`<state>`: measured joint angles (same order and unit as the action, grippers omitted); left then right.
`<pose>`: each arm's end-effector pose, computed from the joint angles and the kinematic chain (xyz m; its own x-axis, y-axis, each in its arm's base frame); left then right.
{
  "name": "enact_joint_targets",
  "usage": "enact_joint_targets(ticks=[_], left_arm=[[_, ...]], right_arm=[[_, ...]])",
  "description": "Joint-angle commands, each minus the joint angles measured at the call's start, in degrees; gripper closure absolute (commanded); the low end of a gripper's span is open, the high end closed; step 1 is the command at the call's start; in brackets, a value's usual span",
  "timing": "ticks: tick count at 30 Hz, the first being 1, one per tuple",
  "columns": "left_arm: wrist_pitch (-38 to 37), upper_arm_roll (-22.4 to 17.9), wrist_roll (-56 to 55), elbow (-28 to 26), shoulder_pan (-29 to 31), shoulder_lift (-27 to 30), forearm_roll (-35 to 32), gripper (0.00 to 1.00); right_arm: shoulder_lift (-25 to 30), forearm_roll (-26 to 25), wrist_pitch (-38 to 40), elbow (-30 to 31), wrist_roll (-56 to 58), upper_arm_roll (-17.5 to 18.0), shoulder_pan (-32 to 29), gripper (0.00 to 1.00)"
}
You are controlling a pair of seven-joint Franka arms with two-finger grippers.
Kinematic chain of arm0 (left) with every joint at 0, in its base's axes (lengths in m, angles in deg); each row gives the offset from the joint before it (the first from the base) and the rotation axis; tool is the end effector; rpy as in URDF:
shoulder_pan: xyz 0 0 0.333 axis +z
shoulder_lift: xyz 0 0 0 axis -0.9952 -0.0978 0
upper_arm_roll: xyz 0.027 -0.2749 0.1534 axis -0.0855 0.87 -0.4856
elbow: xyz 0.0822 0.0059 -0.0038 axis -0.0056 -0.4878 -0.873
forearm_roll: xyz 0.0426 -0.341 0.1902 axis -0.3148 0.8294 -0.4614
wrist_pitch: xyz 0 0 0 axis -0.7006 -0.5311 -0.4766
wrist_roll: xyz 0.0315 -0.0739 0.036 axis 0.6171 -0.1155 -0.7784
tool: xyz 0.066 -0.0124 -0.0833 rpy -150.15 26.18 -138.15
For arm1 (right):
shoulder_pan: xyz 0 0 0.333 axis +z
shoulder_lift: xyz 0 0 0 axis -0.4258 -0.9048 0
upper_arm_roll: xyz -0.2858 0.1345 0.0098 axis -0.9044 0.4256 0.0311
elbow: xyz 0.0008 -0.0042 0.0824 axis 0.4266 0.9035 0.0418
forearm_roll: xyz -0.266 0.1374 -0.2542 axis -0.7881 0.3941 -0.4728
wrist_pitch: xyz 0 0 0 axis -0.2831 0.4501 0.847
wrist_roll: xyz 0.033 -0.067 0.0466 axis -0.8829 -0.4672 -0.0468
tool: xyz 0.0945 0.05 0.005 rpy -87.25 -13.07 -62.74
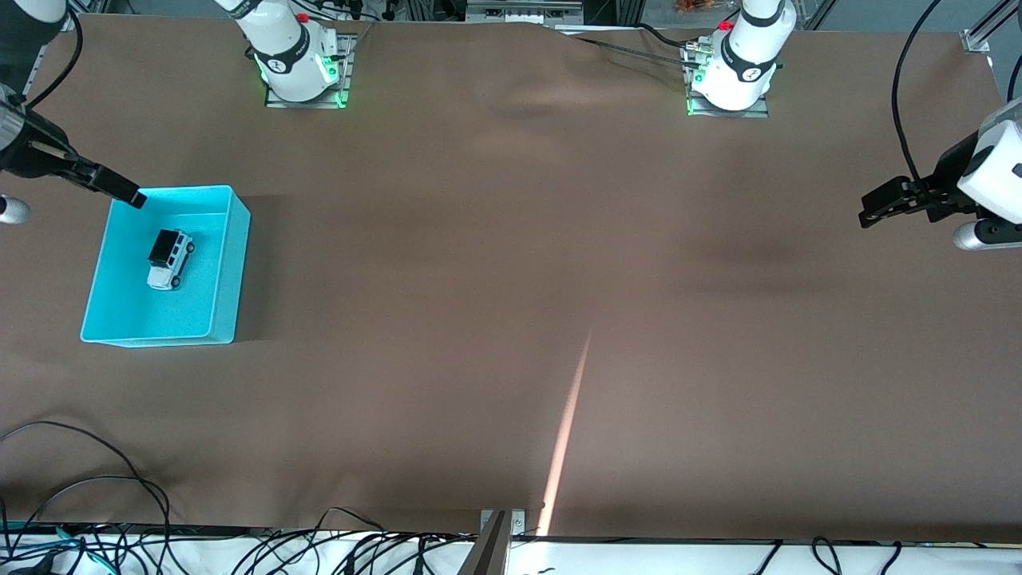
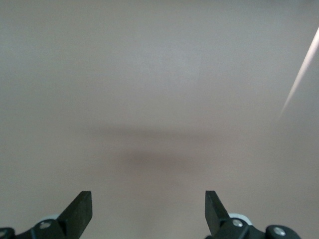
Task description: Wind and store white jeep toy
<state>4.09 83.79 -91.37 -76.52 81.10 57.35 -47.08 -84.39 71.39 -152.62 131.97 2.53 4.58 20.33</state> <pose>0.5721 -0.0026 0.5897 0.9928 0.1044 -0.0595 0.1042 -0.9945 -0.0072 0.5343 -0.0243 0.5695 0.9434 -0.3274 -0.0540 -0.3270 -0.9449 0.0163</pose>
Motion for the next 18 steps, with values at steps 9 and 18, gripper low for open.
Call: enact_joint_targets(ticks=[9,18], left_arm=[[-0.57,-0.10,1.11,1.72,0.12,-0.80,0.64,0.00],[-0.57,-0.10,1.03,1.72,0.12,-0.80,0.55,0.00]], right_arm=[[-4.27,3.92,3.04,-8.78,-0.73,2.12,1.97,0.00],[-4.36,3.22,3.65,-8.86,3.66,0.55,4.52,0.00]])
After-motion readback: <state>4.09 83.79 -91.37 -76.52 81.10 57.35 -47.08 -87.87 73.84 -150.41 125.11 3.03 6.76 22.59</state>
